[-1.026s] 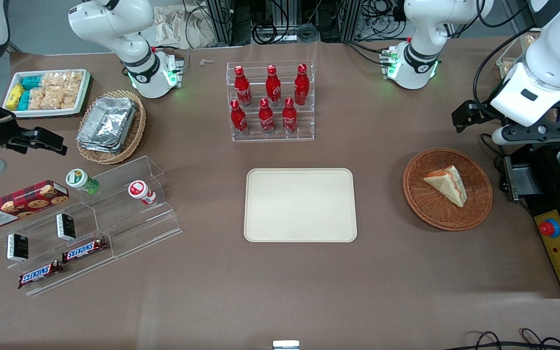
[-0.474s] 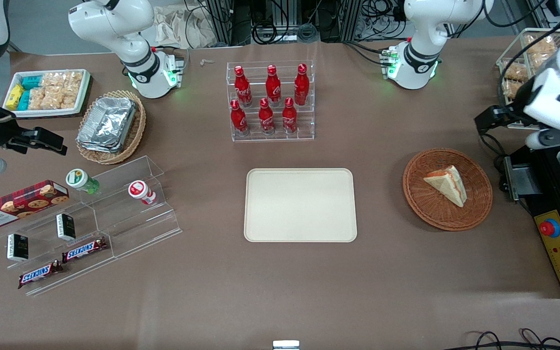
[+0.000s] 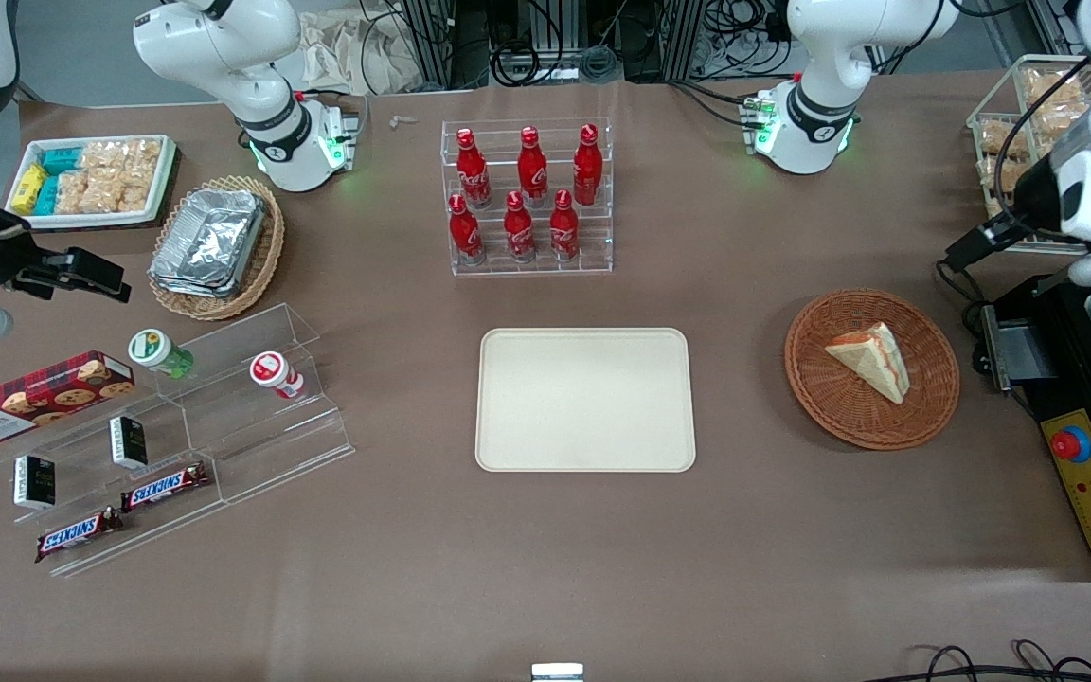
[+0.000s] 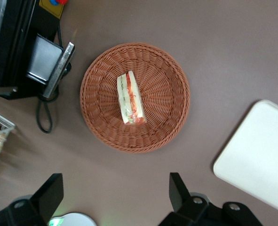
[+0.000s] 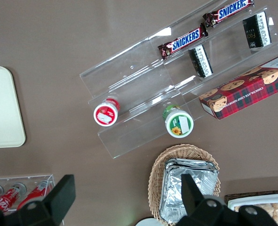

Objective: Place sandwich from basket to tray
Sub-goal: 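Move the left gripper over the wicker basket holding the sandwich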

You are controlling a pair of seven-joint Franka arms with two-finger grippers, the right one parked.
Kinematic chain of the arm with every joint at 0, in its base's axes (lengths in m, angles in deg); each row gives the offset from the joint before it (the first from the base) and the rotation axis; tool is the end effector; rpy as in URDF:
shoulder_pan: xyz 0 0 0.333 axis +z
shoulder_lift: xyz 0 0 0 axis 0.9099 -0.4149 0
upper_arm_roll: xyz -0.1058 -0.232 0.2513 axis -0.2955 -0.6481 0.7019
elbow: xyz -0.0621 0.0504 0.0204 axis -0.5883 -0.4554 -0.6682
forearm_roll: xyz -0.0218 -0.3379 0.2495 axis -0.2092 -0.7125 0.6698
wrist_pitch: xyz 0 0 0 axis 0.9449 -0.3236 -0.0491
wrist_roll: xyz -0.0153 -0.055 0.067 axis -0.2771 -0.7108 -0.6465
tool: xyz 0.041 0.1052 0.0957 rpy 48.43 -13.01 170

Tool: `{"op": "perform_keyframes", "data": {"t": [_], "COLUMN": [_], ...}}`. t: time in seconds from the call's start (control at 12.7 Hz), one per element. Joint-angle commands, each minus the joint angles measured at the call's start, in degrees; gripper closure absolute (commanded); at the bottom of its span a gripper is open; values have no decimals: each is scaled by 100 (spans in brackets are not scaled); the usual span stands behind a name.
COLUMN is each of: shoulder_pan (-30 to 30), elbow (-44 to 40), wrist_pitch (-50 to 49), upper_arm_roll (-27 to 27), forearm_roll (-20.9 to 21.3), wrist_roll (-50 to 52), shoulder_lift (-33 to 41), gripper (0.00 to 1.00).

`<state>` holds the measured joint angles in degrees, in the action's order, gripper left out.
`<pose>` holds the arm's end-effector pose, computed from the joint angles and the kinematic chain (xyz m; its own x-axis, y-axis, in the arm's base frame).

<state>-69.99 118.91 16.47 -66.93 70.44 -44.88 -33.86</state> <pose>0.5127 -0.0078 0.5523 0.8706 0.4919 -0.0123 0.4909 -0.8700 -0.0466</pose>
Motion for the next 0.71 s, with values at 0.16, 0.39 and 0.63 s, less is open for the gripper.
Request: {"op": "perform_keyframes", "data": {"t": [0.16, 0.39, 0.63], "shoulder_pan": [-24, -24, -24], "elbow": [1188, 1357, 1427], "wrist_pitch": [1189, 1490, 1876], "upper_arm_roll": [27, 150, 255], "forearm_roll": [-5, -5, -22], "wrist_roll": [842, 939, 1115], "shoulder_lift": [285, -39, -478], "gripper": [0, 0, 0]}}
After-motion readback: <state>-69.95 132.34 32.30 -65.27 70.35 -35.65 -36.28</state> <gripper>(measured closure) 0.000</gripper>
